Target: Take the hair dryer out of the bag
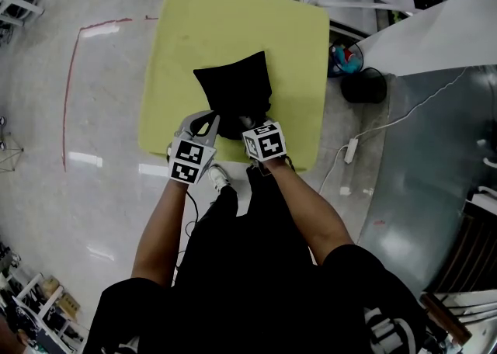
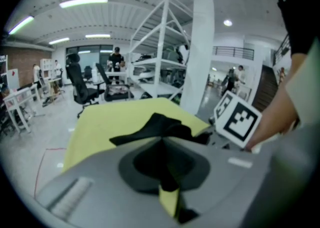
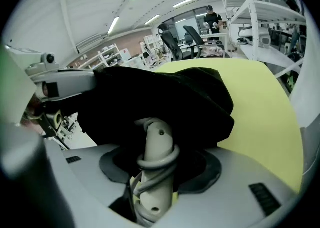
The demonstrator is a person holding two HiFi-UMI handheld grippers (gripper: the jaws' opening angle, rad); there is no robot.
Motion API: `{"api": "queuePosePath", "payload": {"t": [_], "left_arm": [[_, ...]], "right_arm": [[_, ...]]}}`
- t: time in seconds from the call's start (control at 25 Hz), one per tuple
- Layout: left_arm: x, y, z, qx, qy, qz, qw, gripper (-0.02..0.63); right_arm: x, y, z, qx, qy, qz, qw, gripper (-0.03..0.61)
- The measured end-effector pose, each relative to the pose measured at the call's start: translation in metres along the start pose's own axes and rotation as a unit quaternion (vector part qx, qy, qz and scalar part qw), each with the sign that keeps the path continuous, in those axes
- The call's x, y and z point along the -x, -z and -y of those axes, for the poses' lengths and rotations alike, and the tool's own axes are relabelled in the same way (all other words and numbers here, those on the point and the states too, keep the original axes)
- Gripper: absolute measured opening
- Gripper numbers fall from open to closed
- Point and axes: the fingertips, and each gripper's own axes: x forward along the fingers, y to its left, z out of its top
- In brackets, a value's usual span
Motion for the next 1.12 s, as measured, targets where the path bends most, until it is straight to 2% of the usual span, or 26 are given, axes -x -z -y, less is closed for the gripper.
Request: {"api": "queuePosePath", "payload": {"t": [0.24, 0.4, 0.52, 0.76, 0.96, 1.12], "left_arm": [[0.003, 0.0, -0.016, -0.037, -0.039, -0.005, 0.9986, 0.012], [0.008, -0.006, -0.035, -0.066, -0.075, -0.005, 0.995, 0.012], [0.01, -0.01, -0.042, -0.077, -0.082, -0.001, 0.9937, 0.012], [0.012, -0.015, -0.051, -0.078, -0.091, -0.001, 0.9928, 0.012], [0.008, -0.014, -0.05, -0.05, -0.08, 0.0, 0.9955, 0.014], [0.001, -0.008, -0.037, -0.043, -0.071, -0.003, 0.9966, 0.014]], "right_arm": [[0.024, -0.001, -0.013, -0.03, -0.058, 0.013, 0.998, 0.215], [0.04, 0.001, -0.023, -0.021, -0.097, 0.016, 0.995, 0.215], [0.055, 0.005, -0.033, -0.014, -0.14, 0.027, 0.99, 0.215], [0.082, 0.006, -0.054, -0.013, -0.223, 0.064, 0.973, 0.215], [0.111, 0.001, -0.077, -0.023, -0.288, 0.1, 0.952, 0.216], [0.139, -0.003, -0.093, -0.026, -0.315, 0.133, 0.939, 0.216]]}}
